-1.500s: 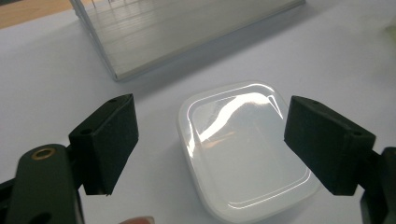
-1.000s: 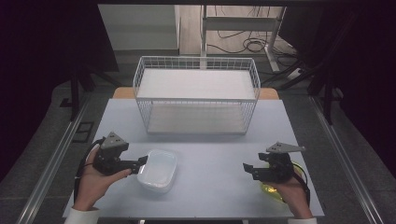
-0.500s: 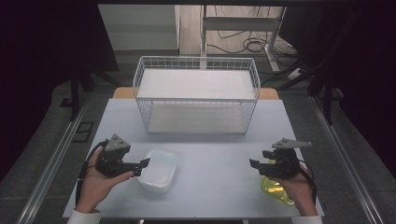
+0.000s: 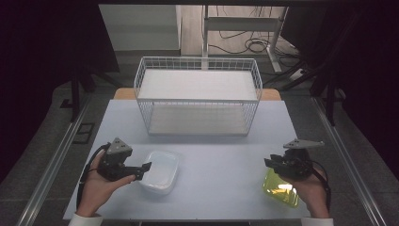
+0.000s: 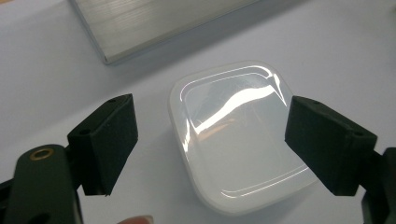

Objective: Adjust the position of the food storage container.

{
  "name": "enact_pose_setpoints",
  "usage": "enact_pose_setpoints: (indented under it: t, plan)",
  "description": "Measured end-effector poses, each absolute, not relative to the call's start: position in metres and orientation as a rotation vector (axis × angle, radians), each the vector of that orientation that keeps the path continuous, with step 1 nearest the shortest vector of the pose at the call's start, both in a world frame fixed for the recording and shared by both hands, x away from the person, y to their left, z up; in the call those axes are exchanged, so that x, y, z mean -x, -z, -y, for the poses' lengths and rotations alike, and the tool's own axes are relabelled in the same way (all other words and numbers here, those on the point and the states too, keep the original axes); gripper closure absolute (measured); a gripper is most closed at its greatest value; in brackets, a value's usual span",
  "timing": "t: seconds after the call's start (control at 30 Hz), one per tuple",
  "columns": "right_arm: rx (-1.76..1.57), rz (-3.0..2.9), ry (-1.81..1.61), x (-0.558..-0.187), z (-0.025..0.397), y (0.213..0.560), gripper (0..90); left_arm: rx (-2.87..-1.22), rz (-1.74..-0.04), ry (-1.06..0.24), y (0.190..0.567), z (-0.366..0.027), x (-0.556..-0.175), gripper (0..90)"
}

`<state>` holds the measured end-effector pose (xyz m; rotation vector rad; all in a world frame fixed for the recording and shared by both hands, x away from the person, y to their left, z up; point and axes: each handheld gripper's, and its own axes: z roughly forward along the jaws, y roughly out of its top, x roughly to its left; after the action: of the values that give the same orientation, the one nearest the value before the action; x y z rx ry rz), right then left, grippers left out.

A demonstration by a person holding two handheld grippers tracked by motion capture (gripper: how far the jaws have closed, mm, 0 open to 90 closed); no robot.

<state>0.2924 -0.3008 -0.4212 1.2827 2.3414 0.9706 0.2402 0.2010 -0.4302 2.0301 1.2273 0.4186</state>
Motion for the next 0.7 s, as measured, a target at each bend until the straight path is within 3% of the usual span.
enact_pose_setpoints:
  t: [0.23, 0.7]
  plan:
    - [-1.323, -2.344, -0.881, -0.288, 0.319, 0.421, 88.7, -2.029, -1.244, -0.421, 0.433, -0.205, -0.239, 16.9]
    - [-1.491, -2.275, -0.667, -0.241, 0.373, 0.431, 89.1, -2.069, -1.205, -0.414, 0.433, -0.191, -0.248, 16.9]
